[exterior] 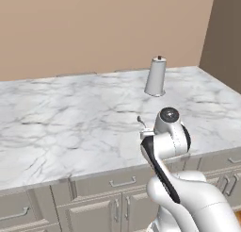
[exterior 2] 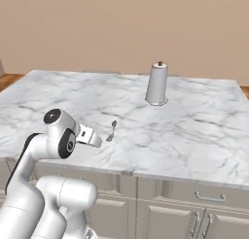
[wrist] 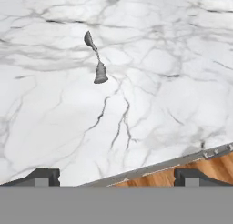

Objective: Organize the utensils by type. Pick up the wooden spoons from the counter and place them in the open cabinet. Then pick up the metallic utensils from the counter and place them in the open drawer.

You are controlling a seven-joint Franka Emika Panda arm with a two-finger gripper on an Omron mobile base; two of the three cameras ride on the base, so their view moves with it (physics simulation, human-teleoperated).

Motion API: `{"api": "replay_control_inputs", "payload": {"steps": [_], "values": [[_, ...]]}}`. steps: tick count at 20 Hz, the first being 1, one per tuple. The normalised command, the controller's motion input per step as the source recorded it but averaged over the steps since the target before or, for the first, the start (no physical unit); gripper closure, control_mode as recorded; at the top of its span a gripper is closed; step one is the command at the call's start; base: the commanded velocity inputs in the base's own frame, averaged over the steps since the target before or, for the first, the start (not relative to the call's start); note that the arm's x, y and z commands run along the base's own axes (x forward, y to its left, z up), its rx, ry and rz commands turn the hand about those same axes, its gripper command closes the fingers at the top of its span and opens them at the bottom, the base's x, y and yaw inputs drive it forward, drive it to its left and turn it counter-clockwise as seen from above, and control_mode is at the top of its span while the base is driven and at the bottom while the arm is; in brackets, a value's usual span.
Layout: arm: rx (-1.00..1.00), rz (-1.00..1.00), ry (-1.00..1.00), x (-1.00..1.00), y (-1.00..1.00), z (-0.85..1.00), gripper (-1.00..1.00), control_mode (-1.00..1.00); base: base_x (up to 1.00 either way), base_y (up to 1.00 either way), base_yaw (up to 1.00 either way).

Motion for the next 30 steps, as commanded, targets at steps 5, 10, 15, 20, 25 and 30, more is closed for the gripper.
{"api": "replay_control_inputs", "payload": {"steps": [5,10,15,20,25,30], "values": [[0.0,0.0,0.0,0.0,0.0,0.0,-1.0,1.0,0.3,-0.51,0.24],[0.0,0.0,0.0,0.0,0.0,0.0,-1.0,1.0,0.28,-0.5,0.16],[0.03,0.02,-0.01,0.07,-0.06,0.0,-1.0,-1.0,0.21,-0.29,0.09],[0.12,0.1,-0.01,0.55,-0.23,0.0,-1.0,-1.0,0.0,0.0,0.0],[0.04,0.08,0.02,0.73,0.01,0.0,-1.0,-1.0,0.0,0.0,0.0],[0.0,0.01,0.19,0.66,0.25,0.0,-1.0,-1.0,0.0,0.0,0.0]]}}
